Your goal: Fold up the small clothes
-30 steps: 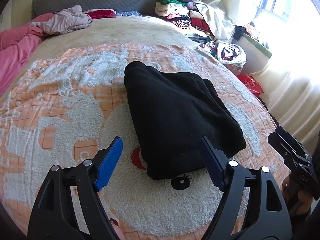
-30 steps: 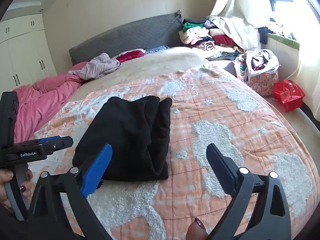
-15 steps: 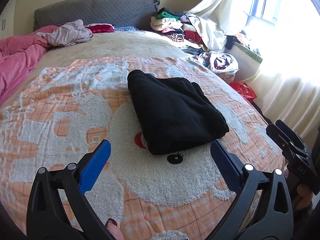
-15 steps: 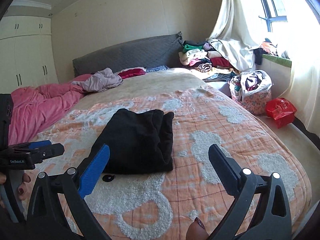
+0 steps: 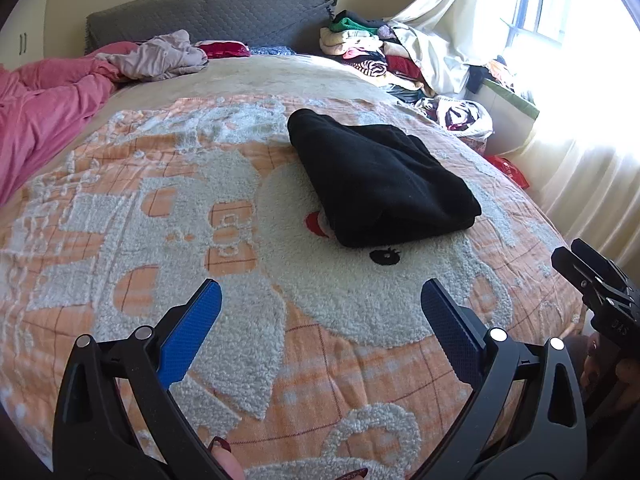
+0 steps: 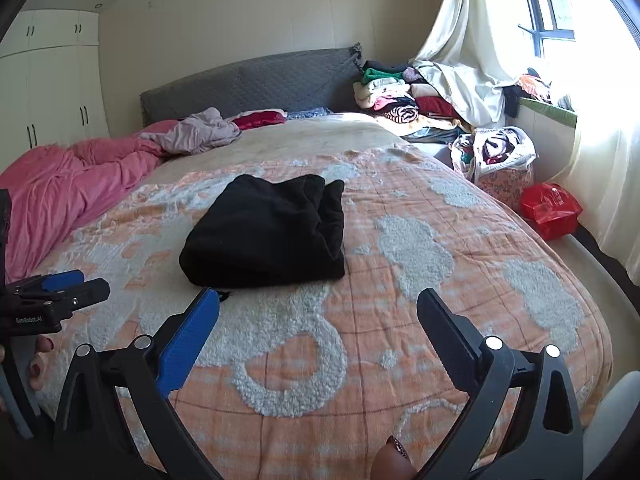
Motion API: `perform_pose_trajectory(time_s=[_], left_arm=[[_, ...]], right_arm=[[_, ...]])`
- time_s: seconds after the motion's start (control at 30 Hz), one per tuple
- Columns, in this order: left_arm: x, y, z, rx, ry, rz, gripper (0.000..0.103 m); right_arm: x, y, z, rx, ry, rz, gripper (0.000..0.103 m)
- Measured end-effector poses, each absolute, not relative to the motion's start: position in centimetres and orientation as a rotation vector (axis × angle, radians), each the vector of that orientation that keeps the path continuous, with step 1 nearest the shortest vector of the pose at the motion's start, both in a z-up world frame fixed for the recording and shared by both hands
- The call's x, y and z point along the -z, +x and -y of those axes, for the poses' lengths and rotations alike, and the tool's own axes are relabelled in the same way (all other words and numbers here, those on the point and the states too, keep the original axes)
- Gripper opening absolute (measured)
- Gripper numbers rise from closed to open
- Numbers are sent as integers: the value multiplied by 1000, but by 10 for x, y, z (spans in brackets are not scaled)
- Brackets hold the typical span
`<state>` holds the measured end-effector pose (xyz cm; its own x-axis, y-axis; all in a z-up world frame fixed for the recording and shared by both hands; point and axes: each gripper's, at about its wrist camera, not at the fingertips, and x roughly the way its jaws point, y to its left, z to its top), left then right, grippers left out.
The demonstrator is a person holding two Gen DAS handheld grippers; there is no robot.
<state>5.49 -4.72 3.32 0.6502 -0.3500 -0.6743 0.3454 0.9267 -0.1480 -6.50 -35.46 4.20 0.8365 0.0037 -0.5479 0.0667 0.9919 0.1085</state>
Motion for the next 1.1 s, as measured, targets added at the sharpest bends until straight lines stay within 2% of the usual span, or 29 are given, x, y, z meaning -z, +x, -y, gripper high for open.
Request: perform_pose_trajectory(time_s=[0.3, 0.57, 1.1], left_arm=[[-10, 48, 45, 374, -33, -792, 94], [-11, 45, 42, 354, -48, -766, 94], [-10, 46, 44, 338, -24, -779, 94]], right_arm=[[-8, -70, 351, 58, 157, -643, 99], [-15, -77, 354, 56, 182, -556, 99], [-8, -71, 347, 40, 153, -596, 99]])
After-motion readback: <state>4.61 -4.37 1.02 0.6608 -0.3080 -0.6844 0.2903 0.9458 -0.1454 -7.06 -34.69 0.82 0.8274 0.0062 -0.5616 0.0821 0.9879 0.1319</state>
